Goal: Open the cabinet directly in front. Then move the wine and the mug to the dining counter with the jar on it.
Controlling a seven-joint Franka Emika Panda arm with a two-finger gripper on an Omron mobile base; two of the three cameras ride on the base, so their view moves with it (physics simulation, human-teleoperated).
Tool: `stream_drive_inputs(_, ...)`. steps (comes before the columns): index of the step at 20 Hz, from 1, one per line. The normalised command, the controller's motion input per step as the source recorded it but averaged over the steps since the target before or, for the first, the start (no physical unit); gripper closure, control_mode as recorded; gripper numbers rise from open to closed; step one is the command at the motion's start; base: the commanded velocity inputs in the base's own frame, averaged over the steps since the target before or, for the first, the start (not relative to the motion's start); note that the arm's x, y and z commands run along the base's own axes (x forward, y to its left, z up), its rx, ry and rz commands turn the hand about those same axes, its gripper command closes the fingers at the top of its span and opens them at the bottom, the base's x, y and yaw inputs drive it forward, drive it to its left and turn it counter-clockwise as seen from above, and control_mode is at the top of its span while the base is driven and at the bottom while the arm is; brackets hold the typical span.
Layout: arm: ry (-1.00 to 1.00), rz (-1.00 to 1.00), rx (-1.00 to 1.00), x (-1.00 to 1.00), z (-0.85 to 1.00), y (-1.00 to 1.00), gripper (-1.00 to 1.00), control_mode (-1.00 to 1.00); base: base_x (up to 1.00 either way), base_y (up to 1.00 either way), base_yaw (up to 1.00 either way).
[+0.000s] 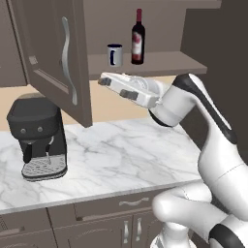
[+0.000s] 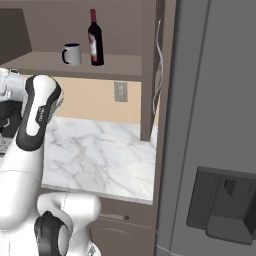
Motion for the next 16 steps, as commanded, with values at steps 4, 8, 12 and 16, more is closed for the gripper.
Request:
stream_drive_inputs(4,0.26,-0.01,0.01,1.0,0.0,-0.31,-1.0,-1.0,0.0,0.0,0.0)
stream_drive_inputs(8,0.22,-0.18,0.0,0.79,0.0,-0.08,-1.0,-1.0,0.0,0.0,0.0)
stream_drive_inputs(12,0.08,0.0,-0.08,0.03,-0.03,0.25,-1.0,-1.0,0.0,0.0,0.0)
stream_drive_inputs(16,0.04,0.0,-0.44,-0.09,-0.26,1.0,-1.0,-1.0,0.0,0.0,0.0)
